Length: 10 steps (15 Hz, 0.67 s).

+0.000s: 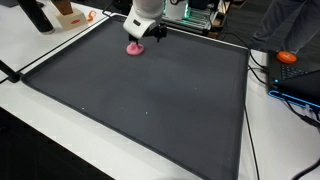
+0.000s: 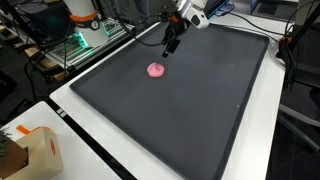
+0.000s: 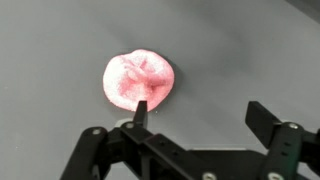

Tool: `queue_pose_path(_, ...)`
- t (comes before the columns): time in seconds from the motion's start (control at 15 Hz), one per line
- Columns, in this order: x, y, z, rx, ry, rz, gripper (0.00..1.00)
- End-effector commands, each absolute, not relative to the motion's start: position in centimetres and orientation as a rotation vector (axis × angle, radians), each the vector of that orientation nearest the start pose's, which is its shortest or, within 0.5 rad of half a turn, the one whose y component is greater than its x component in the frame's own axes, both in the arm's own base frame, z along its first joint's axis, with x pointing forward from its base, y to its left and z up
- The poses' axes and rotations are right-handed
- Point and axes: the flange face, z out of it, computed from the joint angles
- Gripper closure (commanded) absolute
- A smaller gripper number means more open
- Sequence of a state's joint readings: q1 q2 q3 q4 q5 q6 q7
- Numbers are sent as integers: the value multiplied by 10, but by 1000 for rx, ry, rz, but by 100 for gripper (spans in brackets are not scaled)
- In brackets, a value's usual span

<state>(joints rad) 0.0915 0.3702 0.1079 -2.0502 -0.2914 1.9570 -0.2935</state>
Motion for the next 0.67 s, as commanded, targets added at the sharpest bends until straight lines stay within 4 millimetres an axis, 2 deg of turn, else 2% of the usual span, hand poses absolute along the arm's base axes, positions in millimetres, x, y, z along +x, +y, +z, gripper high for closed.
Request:
queue_pose_path(0.0, 557, 75, 219, -3077, -762, 719, 0)
queue_pose_path(0.33, 584, 42, 219, -3135, -341, 676, 0)
queue_pose_path(0.6, 597, 4, 218, -3144, -9, 660, 0)
